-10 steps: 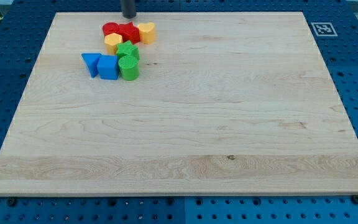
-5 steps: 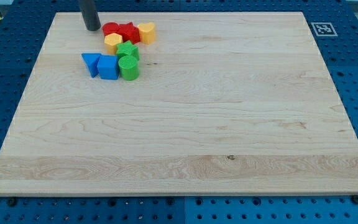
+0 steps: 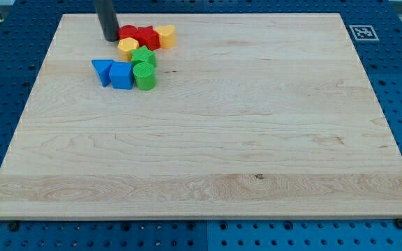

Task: Push the red circle along with red star and yellow heart towards right

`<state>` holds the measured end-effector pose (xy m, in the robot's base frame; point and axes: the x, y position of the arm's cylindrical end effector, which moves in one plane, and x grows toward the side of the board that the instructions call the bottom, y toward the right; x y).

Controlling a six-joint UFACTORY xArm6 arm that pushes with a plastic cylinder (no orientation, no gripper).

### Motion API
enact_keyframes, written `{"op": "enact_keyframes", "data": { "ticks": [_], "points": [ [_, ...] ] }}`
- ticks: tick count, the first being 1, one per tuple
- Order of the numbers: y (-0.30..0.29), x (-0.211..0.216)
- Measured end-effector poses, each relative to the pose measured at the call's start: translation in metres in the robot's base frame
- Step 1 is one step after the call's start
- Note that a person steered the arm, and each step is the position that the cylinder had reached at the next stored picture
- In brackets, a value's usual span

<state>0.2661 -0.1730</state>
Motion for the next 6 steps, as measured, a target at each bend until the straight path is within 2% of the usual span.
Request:
{"op": "enact_keyframes", "data": {
  "ticks": [6],
  "points": [
    [0.104, -0.004]
  ]
}}
